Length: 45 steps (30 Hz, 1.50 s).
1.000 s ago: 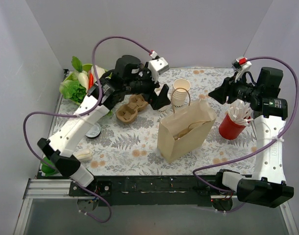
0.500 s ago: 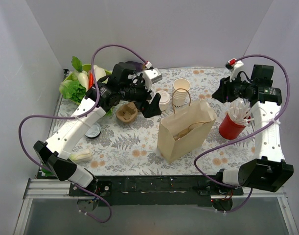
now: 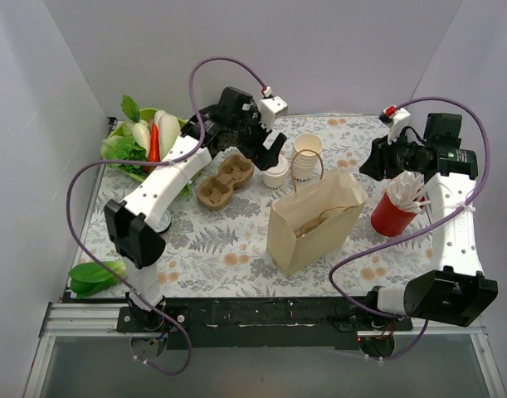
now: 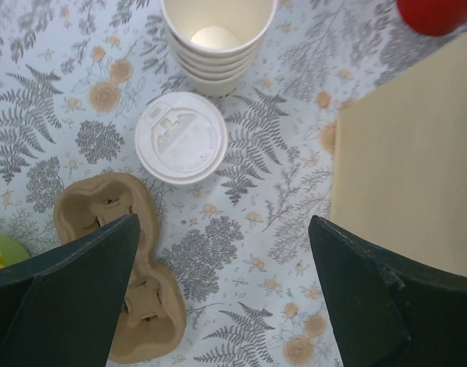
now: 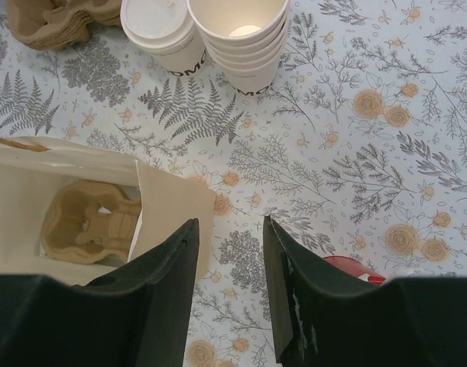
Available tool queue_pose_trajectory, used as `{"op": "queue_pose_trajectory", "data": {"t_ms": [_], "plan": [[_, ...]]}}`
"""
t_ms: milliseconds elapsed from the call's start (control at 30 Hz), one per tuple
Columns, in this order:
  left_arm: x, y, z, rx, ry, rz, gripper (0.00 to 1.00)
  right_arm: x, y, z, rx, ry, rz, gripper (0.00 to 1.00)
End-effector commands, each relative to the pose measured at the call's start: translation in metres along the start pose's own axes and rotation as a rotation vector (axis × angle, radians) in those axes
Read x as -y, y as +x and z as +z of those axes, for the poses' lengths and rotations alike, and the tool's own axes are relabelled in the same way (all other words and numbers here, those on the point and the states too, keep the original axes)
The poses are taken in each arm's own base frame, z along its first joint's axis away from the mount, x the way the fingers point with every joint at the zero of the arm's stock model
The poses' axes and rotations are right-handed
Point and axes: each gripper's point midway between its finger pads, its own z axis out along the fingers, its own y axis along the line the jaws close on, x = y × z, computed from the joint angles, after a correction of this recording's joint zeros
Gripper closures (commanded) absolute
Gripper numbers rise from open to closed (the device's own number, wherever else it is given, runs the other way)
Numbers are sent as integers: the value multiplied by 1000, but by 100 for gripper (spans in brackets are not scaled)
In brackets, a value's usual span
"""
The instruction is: Pack the takeout coffee
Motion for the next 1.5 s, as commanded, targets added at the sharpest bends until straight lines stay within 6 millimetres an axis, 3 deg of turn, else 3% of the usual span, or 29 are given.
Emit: {"op": "queue_pose_trajectory", "data": {"t_ms": [0,67,167,267,400,567,933,1467], "plan": [[-38,16,26,-106,-105,13,6,-4,-1,-7,-18,7,32,53],[-49,20,47,-130,-128,-22,4,0,-3,-7,-27,14,44,53],[-59,7,63,-70,-156,-64,2,8,-6,-8,-44,44,52,53],[-63,6,79,-40,-158,-81,2,13,-6,-6,-67,49,75,52],[-66,18,104,-63,-138,-113,2,14,-10,-3,-87,30,101,52],[-65,25,121,-62,-103,-149,2,23,-15,-2,-102,45,101,52],[-78,29,134,-36,-101,-185,5,23,-6,0,-133,37,123,52],[-52,48,146,-91,50,-209,5,19,-4,2,-136,19,141,52]]}}
